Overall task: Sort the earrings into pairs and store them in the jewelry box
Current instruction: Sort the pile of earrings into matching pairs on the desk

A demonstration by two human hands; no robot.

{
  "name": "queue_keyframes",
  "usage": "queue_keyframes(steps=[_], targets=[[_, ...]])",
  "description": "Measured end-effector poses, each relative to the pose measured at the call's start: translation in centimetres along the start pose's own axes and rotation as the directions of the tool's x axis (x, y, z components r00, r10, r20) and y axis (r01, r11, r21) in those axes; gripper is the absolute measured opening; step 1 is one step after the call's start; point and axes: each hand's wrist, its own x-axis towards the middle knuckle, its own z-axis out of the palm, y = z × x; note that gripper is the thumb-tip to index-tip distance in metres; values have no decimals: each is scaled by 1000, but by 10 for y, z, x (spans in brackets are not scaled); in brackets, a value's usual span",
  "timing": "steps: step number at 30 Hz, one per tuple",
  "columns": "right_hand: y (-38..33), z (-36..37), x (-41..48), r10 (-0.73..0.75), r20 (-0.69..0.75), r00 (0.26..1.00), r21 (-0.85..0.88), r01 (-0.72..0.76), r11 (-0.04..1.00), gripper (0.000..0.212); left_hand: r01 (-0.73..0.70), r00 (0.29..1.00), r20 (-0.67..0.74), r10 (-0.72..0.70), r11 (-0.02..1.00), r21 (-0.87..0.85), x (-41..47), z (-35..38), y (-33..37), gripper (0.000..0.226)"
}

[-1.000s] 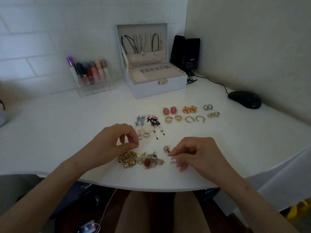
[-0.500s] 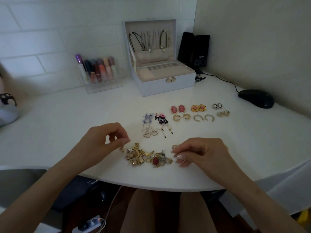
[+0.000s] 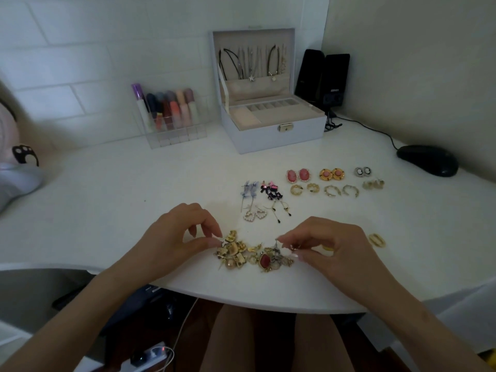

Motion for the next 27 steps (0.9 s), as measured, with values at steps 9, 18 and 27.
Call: queue_keyframes(steps=[9,18,27], targets=[[0,-17,-3,6,-37,999,95,-2,995,15,-30,997,-70,31,999,14,8,-1,10,8],[14,-66,-16,127,-164,978,-8,-130,992,37,-148,988,20,150,985,-91,47,48,79,7],[41,-105,-28,239,-330,913,-55,-271,961,32,-206,977,47,209,977,-53,96,102,149,10]])
